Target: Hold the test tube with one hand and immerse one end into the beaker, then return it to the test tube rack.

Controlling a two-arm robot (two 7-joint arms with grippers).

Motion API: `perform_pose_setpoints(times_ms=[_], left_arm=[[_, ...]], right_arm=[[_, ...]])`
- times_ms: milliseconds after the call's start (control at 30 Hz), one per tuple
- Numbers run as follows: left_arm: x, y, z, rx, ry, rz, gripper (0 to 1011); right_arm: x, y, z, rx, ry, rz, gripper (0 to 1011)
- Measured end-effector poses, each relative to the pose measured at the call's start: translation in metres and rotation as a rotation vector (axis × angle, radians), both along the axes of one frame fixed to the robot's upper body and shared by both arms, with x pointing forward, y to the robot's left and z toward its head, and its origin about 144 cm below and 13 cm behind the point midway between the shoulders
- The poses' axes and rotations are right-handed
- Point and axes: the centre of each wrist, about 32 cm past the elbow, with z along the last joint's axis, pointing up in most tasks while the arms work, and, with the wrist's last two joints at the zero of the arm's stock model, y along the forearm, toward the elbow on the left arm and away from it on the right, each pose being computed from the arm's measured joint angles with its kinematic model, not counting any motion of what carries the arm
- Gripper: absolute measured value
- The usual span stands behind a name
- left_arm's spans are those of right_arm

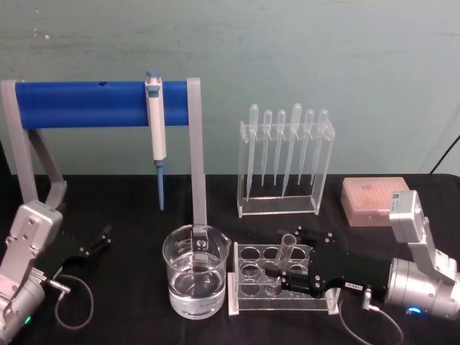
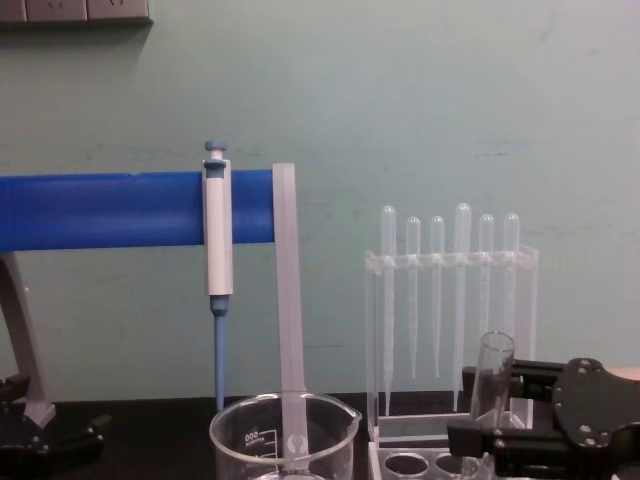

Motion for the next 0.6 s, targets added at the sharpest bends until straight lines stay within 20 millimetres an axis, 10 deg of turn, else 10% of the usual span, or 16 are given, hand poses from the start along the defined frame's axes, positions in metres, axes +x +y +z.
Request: perform_pose_setpoints(times_ms=[600], left_arm=[[0.0, 0.0, 0.0, 0.0, 0.0, 0.0, 1000]], right_arm=[[-0.0002, -0.0002, 0.0, 0.003, 0.001, 0.0, 226]])
